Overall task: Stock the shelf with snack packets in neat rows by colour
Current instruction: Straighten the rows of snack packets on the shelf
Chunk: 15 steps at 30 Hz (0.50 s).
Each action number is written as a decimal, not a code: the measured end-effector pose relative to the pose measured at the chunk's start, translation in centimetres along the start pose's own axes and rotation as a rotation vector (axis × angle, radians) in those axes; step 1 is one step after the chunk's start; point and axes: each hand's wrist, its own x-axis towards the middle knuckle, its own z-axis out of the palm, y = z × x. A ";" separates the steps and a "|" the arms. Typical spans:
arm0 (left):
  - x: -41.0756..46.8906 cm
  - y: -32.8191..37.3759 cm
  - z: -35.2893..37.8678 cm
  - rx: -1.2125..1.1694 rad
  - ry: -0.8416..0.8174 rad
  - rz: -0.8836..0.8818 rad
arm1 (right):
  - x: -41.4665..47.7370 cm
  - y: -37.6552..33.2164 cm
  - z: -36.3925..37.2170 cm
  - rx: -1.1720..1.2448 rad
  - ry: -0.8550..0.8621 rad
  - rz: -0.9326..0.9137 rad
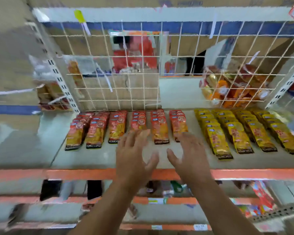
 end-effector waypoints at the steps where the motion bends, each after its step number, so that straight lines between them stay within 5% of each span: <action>1: 0.1 -0.7 -2.5 0.000 0.043 0.005 | 0.4 -2.3 0.0 0.020 0.008 -0.029; 15: -2.3 -9.4 -40.0 0.242 0.617 0.166 | 3.9 -39.0 -5.5 0.424 0.237 -0.512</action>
